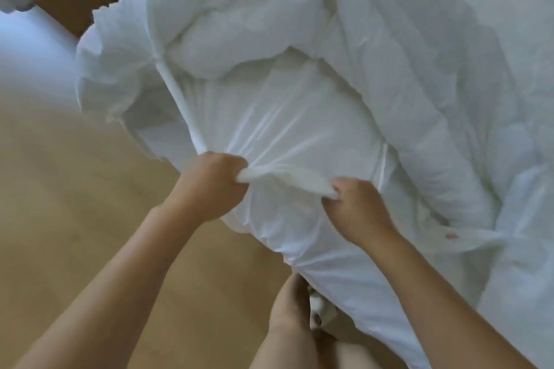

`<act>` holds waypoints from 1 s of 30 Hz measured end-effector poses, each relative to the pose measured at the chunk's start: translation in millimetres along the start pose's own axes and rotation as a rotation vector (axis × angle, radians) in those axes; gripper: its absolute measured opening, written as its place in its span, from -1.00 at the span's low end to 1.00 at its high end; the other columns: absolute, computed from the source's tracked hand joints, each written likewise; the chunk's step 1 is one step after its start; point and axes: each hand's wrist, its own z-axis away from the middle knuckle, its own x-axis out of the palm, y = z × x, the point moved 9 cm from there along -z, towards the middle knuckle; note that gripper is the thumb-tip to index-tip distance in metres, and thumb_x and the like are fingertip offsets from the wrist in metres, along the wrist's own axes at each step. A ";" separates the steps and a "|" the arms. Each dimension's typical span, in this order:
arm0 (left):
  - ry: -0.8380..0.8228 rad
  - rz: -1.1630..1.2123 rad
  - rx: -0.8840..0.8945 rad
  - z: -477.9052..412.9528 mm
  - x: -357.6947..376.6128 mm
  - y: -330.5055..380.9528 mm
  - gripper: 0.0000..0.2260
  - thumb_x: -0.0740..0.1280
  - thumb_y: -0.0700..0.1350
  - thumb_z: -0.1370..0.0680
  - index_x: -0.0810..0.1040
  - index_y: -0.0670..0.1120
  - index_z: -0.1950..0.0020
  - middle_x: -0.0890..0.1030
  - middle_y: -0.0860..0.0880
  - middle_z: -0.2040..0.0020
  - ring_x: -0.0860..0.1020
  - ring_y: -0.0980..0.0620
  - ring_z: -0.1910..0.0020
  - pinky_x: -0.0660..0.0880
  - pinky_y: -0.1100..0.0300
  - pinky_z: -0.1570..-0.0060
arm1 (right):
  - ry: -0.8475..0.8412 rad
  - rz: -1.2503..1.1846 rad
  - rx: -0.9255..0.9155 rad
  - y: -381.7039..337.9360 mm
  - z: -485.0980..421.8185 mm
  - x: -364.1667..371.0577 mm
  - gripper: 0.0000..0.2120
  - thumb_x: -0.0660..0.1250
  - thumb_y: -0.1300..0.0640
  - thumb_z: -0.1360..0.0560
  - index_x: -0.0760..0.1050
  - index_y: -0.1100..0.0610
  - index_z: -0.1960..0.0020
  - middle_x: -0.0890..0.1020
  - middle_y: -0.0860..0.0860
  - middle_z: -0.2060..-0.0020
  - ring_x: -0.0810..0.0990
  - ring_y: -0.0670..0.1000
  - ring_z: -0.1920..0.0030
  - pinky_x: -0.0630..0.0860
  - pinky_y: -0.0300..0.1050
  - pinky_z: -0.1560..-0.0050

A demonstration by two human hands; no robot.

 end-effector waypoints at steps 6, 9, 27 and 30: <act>-0.417 -0.297 -0.120 73.3 74.3 -40.6 -0.84 0.26 -0.14 -0.44 0.35 0.00 0.32 0.60 0.00 0.18 0.58 -0.10 0.11 0.33 0.18 0.23 | -0.485 -0.042 0.132 -16.7 112.6 117.1 -0.87 0.20 0.09 -0.51 0.46 0.10 0.16 0.62 0.12 0.14 0.56 0.16 0.06 0.38 -0.08 0.16; -0.220 -0.174 -0.104 36.5 49.5 -33.8 -0.70 0.29 -0.18 -0.42 0.21 0.00 0.39 0.43 0.03 0.37 0.47 -0.11 0.28 0.22 0.17 0.36 | -0.252 -0.168 0.096 -22.2 79.5 62.0 -0.68 0.27 0.16 -0.46 0.22 0.10 0.40 0.39 -0.02 0.49 0.44 0.11 0.36 0.27 -0.05 0.36; -0.583 -0.189 -0.009 72.4 76.3 -187.6 -0.80 0.25 -0.09 -0.46 0.40 0.02 -0.07 0.58 0.01 0.05 0.57 -0.06 0.11 0.33 0.17 0.27 | -0.337 -0.337 0.384 -117.7 65.6 162.7 -0.70 0.26 0.23 -0.38 0.24 -0.01 0.44 0.40 -0.07 0.54 0.28 -0.11 0.52 0.19 -0.24 0.48; -0.536 -0.240 0.248 47.5 71.6 -142.8 -0.50 0.24 -0.13 -0.50 0.27 0.04 -0.43 0.43 -0.04 -0.21 0.47 -0.08 -0.16 0.38 0.09 0.00 | -0.077 -0.328 0.374 -112.9 42.2 114.7 -0.56 0.27 0.37 -0.35 0.08 0.03 0.43 0.17 -0.05 0.56 0.15 -0.02 0.47 0.12 -0.21 0.47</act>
